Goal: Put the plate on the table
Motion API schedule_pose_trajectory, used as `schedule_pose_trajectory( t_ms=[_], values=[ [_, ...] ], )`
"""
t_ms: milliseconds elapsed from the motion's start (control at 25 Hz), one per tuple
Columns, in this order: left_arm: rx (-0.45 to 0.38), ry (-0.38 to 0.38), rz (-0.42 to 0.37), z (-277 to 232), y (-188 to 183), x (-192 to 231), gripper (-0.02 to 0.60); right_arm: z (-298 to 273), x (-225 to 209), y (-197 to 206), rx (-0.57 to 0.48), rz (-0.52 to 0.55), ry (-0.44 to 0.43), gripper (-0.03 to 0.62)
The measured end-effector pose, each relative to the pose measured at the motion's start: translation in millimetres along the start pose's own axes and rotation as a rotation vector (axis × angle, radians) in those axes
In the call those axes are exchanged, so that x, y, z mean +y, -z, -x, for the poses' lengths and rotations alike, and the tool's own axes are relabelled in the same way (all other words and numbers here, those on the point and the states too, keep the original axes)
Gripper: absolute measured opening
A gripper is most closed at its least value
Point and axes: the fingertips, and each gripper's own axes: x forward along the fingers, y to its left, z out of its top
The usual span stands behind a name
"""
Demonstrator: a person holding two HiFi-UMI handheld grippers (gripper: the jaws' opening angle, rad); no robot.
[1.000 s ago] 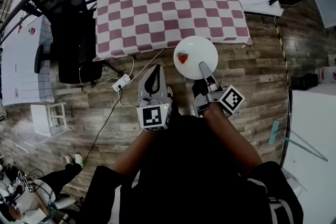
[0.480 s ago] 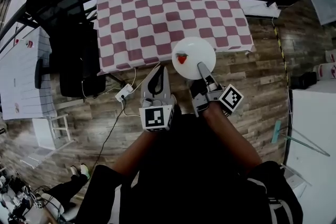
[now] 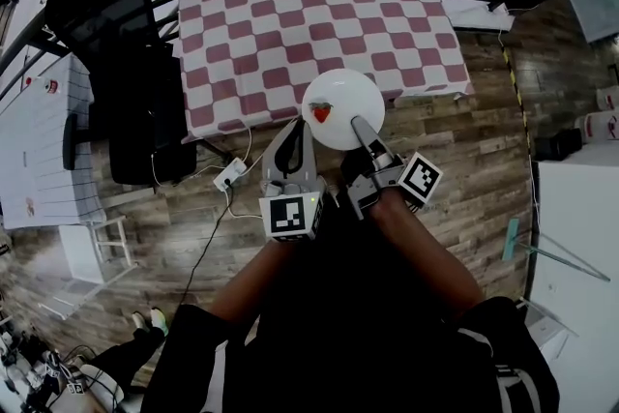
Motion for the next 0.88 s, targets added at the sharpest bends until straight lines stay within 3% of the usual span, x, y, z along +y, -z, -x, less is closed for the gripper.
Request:
schedule_pose_trajectory(
  t_ms=[120, 360, 600, 880],
  values=[
    [0.029, 0.002, 0.005, 0, 12, -1, 0.009, 2, -4, 5, 0.017, -0.026, 0.006, 0.017],
    [0.011, -0.009, -0.025, -1, 10, 5, 0.009, -11, -11, 5, 0.038, -0.042, 0.003, 0.017],
    [0.019, -0.064, -0.034, -13, 6, 26, 0.009, -37, -10, 0, 0.086, 0.033, 0.011, 0.017],
    [0.043, -0.084, -0.011, -53, 4, 41, 0.009, -79, -9, -21, 0.120, 0.044, 0.004, 0.017]
  ],
)
